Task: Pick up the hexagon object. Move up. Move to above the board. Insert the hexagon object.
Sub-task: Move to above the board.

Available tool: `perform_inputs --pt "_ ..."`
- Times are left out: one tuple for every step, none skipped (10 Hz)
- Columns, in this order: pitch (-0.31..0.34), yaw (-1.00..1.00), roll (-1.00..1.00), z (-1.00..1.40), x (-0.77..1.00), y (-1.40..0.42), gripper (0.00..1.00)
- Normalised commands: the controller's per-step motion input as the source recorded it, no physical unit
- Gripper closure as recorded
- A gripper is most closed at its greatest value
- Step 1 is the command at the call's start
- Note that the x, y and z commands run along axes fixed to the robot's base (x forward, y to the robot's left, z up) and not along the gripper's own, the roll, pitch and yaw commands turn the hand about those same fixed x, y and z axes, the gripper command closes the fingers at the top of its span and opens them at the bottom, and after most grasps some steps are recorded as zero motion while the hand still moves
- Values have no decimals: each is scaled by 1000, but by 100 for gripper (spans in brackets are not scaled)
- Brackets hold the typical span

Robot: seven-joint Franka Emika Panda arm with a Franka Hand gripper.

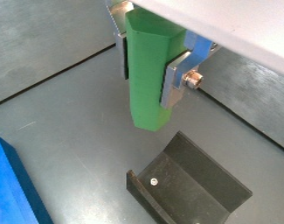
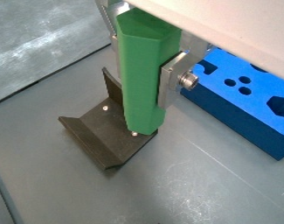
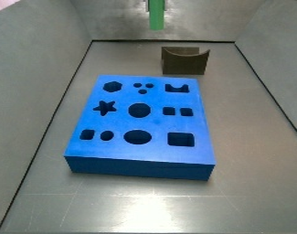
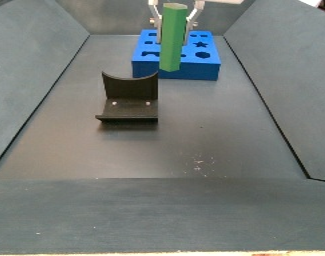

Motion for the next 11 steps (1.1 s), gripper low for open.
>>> perform_inputs --pt "58 -46 -52 1000 -78 44 100" --pt "58 -46 -49 1000 -79 44 100" --pt "58 -47 -49 1000 -79 44 100" --pt "54 -46 -53 1000 -80 45 100" --pt "51 -47 -58 1000 -81 45 100" --pt "49 -48 -62 1000 -84 46 100" --pt "49 -48 -63 1000 -85 46 100" --pt "511 -202 43 534 -132 -1000 100" --pt "529 -176 141 473 -153 -1000 100" --pt "344 -83 103 373 -118 -1000 100" --pt "262 -24 24 411 -105 -1000 100"
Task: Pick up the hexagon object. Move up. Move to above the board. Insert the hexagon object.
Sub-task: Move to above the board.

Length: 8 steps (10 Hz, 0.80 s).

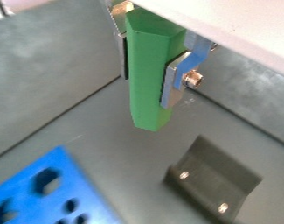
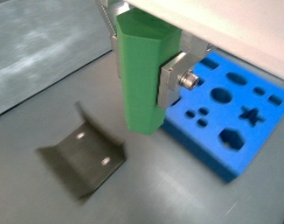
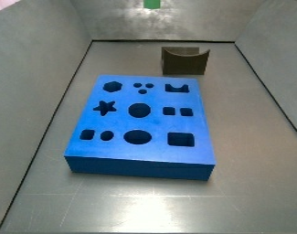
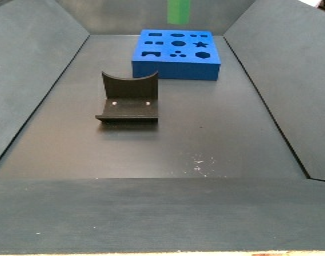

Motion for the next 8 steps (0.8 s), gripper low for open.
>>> perform_inputs --pt "218 -8 46 430 -113 -1000 100" --pt "180 -3 46 423 -108 -1000 100" --pt "142 11 39 426 -91 -1000 100" --pt "136 8 45 431 -83 -1000 100" --pt "136 13 74 434 -58 -1000 100" --pt "141 17 85 437 -41 -1000 100" --pt "157 18 102 448 -6 -1000 100" --pt "151 14 105 372 37 -829 100"
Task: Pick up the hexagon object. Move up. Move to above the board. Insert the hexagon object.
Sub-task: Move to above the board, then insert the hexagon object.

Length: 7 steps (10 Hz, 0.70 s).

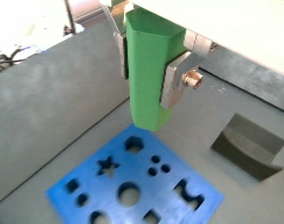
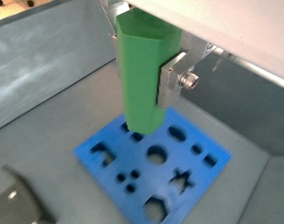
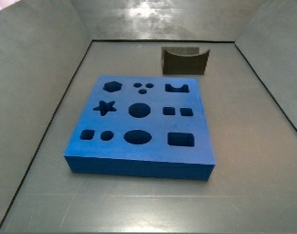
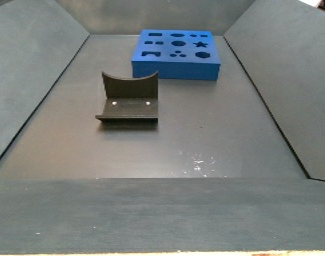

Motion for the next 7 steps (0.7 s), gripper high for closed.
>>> perform_inputs --pt "150 15 109 238 74 -562 100" --pt "153 11 70 107 98 -304 100" --pt "143 3 40 56 101 -203 100" --pt "0 0 34 0 0 -29 100" --pt "6 0 0 0 0 0 100" --pt "0 0 0 0 -77 0 100" --pt "0 -300 0 -71 -634 509 100"
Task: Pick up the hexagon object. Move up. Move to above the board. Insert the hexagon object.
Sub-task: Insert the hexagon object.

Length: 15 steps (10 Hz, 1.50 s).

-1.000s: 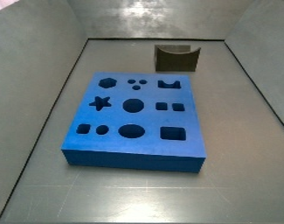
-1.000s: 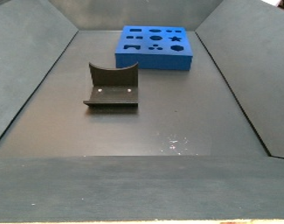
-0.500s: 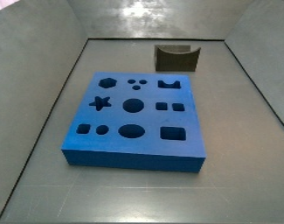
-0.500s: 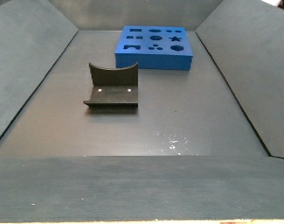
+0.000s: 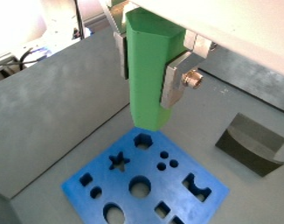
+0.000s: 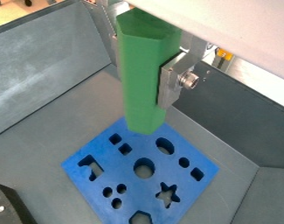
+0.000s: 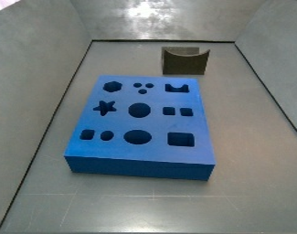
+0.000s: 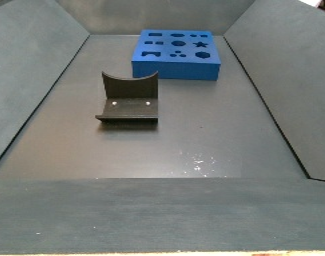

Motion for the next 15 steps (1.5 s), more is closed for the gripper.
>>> perform_inputs --pt "0 -229 0 -71 -786 511 100" --pt "9 0 9 0 0 11 100" --pt "0 106 -40 -54 0 546 100" --pt "0 86 -251 -94 -157 974 100" --pt "0 180 0 -169 0 289 100" --pt "-40 0 0 0 0 0 100" --pt "-86 0 83 -274 -37 0 100" --pt "-340 0 77 -851 0 74 100" --pt "-389 0 0 -803 0 103 100" --pt "0 0 -31 0 0 0 100" --pt "0 0 0 -229 0 34 100" --pt "0 -114 94 -846 -340 37 100" --pt "0 -254 -83 -1000 -671 257 100" --pt "-9 -263 -203 -1000 -594 297 100" --pt "0 -211 -234 -963 -137 231 100"
